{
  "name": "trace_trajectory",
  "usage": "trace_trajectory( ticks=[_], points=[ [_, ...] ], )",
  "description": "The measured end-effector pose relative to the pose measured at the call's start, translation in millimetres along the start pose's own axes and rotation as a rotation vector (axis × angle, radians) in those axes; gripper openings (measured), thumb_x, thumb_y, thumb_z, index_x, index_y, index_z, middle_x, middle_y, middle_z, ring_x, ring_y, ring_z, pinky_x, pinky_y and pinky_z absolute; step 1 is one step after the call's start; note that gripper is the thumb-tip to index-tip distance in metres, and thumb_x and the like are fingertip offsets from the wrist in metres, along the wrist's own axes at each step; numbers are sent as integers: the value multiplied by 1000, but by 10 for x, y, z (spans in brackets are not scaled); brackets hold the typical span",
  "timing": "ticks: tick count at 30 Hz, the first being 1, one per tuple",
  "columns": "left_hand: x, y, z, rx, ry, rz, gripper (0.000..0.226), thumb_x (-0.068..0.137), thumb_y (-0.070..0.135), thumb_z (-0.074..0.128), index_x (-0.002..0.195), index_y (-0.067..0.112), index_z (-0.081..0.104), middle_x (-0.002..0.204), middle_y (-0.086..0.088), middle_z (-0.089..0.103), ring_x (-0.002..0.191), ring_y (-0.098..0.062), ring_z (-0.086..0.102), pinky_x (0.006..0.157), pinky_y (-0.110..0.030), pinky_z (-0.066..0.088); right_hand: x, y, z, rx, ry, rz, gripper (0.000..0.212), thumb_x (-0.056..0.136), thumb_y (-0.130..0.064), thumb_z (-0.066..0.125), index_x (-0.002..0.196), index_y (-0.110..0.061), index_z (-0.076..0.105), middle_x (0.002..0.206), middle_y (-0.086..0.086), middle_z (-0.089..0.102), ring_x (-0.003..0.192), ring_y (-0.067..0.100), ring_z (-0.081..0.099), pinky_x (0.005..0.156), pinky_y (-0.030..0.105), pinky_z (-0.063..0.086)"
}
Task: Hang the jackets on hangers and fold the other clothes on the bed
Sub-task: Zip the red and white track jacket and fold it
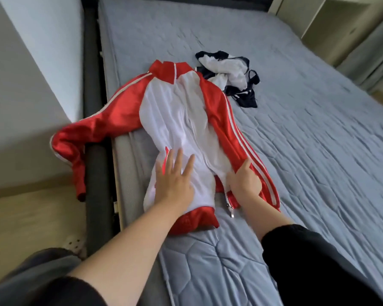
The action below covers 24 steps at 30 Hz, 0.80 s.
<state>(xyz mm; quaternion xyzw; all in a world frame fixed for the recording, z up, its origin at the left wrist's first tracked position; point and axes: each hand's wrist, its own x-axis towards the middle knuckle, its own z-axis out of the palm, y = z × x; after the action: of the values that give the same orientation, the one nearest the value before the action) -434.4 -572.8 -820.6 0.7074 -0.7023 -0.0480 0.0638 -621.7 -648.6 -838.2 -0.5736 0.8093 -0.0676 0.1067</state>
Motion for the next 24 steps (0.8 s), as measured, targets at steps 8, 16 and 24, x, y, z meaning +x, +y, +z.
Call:
trace_trajectory(
  ticks=[8, 16, 24],
  points=[
    [-287, 276, 86, 182, -347, 435, 95, 77, 68, 50, 151, 25, 9, 158, -3, 6, 146, -25, -3, 115, -56, 3, 740, 402, -919, 209, 221, 114, 29, 89, -6, 44, 115, -1, 56, 114, 25, 62, 108, 41, 58, 86, 42, 47],
    [-302, -47, 29, -440, -69, -254, 65, 75, 6, 52, 136, 29, 47, 138, -4, 43, 129, -26, 42, 101, -35, 41, 353, 239, -600, 359, 206, -341, 56, 75, 9, 47, 131, 1, 47, 132, 21, 48, 122, 36, 45, 101, 38, 35],
    [-276, -506, -187, -1740, 66, -1034, 14, 92, 25, 52, 97, 20, 63, 86, -6, 70, 87, -26, 65, 86, -41, 52, -761, 6, 293, 79, 15, -885, 50, 62, -7, 69, 111, -3, 64, 109, 15, 63, 101, 37, 59, 89, 45, 50]
  ],
)
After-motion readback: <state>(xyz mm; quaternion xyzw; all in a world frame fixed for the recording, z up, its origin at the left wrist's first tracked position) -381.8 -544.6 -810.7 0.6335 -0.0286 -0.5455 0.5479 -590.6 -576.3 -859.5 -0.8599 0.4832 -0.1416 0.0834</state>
